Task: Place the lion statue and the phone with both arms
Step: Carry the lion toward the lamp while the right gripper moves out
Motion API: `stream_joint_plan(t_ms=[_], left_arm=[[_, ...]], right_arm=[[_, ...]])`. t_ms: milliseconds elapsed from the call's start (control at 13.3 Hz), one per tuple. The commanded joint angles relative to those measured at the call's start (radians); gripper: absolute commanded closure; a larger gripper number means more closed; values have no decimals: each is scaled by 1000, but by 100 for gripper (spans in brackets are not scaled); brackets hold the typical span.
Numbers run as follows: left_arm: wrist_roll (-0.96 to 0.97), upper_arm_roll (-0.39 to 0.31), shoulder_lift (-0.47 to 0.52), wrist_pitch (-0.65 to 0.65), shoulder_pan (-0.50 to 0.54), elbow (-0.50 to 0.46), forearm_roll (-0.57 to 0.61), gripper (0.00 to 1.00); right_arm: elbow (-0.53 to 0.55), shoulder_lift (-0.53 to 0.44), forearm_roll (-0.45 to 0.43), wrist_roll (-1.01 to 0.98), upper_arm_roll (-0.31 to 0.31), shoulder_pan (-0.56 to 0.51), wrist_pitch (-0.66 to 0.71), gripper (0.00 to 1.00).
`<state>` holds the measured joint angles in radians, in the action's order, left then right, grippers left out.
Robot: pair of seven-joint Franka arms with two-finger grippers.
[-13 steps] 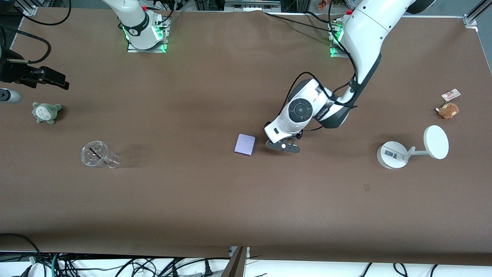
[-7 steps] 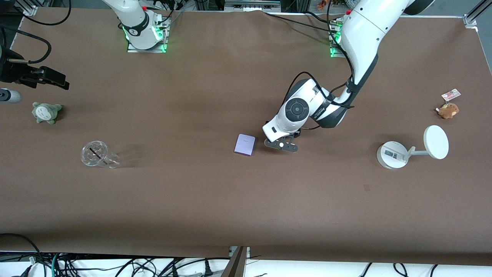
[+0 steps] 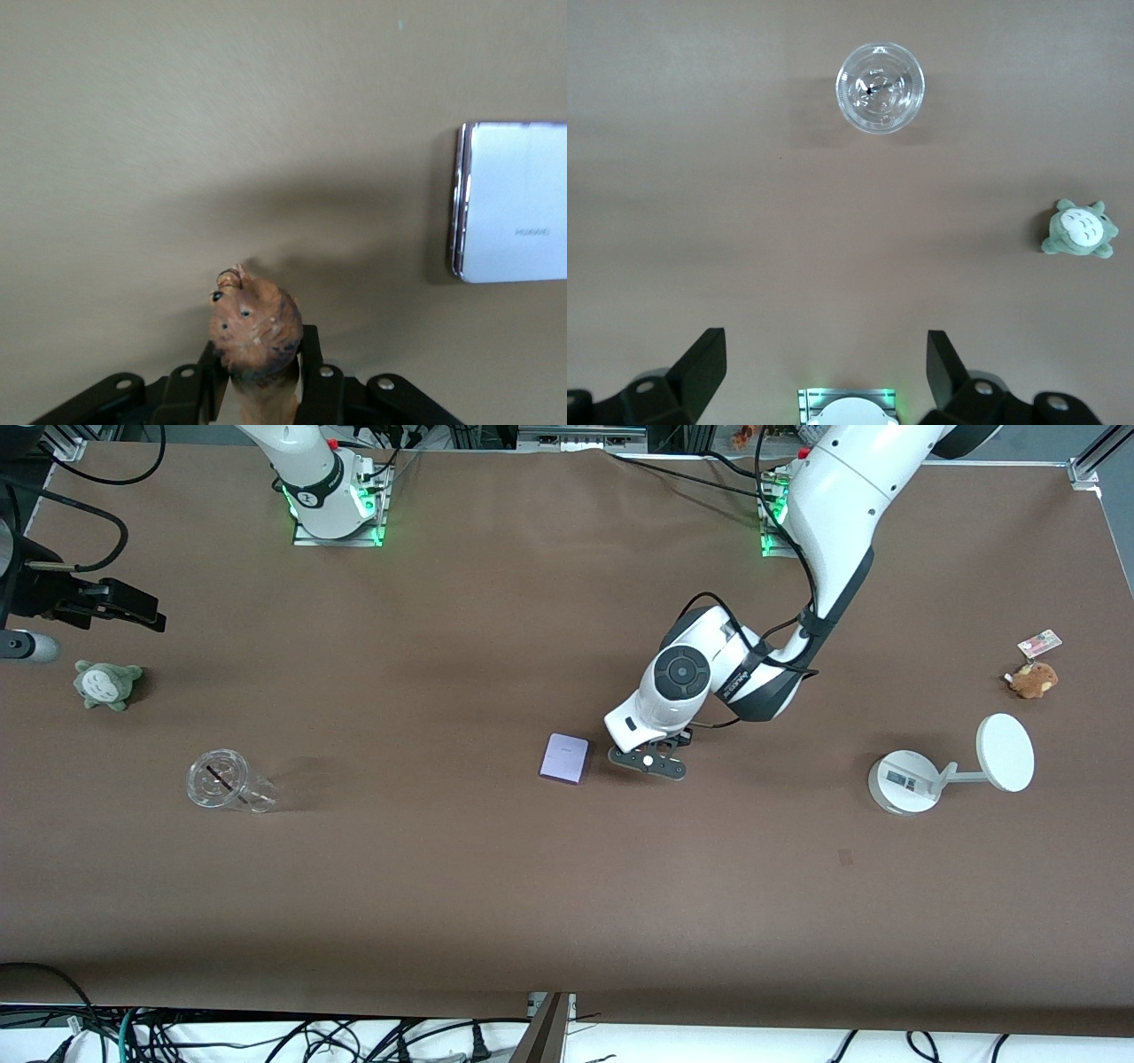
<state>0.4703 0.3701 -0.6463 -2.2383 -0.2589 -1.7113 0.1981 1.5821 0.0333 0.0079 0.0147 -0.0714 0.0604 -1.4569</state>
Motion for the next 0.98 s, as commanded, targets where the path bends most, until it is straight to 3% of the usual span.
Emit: stream_joint_plan(t_ms=[0, 226, 452, 754, 905], left_arm=[[7, 4, 115, 202, 42, 27, 14, 86], [-8, 6, 200, 377, 114, 65, -34, 86], [-102, 4, 229, 443, 222, 64, -37, 85], [-270, 1, 208, 375, 395, 47, 0, 84], [-303, 0, 179, 324, 434, 41, 1, 84]], right_arm=[[-22, 30, 10, 13, 1, 16, -13, 0], [-22, 48, 15, 11, 1, 22, -43, 0], [-25, 86, 21, 13, 1, 47, -59, 0], [-24, 167, 23, 176, 2, 162, -153, 0], [-25, 230, 24, 240, 2, 223, -222, 0]])
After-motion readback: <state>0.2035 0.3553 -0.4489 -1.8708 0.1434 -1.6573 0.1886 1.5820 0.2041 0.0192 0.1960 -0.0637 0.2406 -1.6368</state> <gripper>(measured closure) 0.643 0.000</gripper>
